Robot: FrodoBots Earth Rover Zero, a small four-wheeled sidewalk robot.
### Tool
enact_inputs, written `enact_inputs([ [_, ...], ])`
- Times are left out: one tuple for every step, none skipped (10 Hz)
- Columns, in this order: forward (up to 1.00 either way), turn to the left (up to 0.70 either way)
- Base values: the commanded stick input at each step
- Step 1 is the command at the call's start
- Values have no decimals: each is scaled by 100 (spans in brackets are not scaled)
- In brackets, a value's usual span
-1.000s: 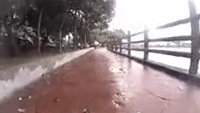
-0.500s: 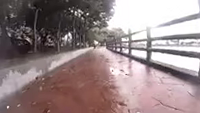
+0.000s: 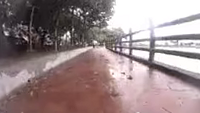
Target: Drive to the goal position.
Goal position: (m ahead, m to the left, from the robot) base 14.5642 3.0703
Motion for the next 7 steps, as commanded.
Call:
enact_inputs([
  [50, 0],
  [50, 0],
  [50, 0],
  [50, 0],
  [50, 0],
  [50, 0],
  [50, 0],
])
